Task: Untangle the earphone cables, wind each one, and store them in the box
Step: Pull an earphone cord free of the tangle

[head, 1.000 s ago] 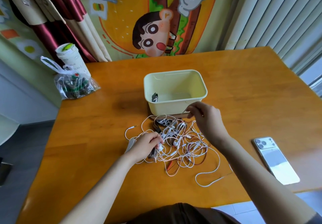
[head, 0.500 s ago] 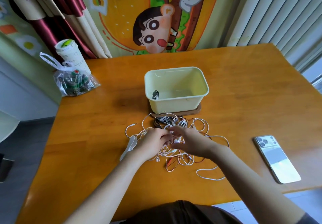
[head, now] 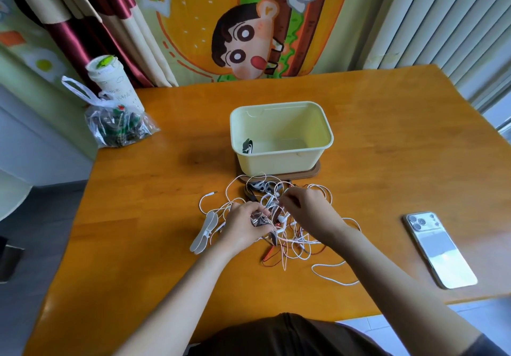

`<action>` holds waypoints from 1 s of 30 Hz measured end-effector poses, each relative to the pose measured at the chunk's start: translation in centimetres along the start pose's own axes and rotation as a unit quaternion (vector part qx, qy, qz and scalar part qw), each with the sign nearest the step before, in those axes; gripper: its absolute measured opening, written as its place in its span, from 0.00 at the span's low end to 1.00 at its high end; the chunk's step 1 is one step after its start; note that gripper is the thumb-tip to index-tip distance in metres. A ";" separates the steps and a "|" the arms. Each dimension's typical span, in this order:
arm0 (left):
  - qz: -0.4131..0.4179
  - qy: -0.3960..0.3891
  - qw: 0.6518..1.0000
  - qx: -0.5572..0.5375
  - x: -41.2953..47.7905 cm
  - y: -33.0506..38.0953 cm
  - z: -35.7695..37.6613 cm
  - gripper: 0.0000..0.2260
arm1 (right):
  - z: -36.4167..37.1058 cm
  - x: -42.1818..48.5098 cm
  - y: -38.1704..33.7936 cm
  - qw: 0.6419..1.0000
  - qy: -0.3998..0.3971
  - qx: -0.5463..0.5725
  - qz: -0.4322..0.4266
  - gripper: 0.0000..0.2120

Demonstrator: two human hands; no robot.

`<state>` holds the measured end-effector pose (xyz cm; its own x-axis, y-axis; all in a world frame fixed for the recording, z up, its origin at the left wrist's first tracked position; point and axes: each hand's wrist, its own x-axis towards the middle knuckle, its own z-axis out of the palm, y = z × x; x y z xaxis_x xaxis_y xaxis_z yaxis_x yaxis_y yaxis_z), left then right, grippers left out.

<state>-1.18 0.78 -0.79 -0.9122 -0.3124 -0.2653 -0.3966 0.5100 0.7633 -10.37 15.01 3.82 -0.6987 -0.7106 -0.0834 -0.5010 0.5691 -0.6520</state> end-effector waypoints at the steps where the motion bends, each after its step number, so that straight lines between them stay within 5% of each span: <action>1: -0.005 -0.004 1.000 -0.006 0.0 -0.1 0.0 0.10 | 0.1 0.0 0.2 1.000 0.004 0.000 0.006 0.12; 7: -0.031 0.003 0.999 -0.044 -0.3 0.0 -0.3 0.17 | 0.8 -0.3 1.2 0.998 0.029 0.005 0.057 0.12; 13: -0.014 0.004 0.998 -0.067 -0.5 0.0 -0.7 0.11 | 0.5 -0.2 1.1 0.997 0.048 0.005 0.051 0.12; 21: -0.025 -0.030 0.994 -0.104 -1.2 0.4 -0.6 0.11 | 1.3 -1.0 0.0 0.995 -0.102 -0.005 0.015 0.11; 30: 0.046 0.035 0.998 -0.005 -1.4 0.8 -1.2 0.05 | 1.8 -0.9 -0.3 0.999 -0.043 0.008 0.007 0.11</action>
<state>-0.11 0.68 0.90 -0.9354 -0.3191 -0.1520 -0.3096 0.5319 0.7882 -8.69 14.74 2.70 -0.6592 -0.7357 -0.1559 -0.4823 0.5727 -0.6629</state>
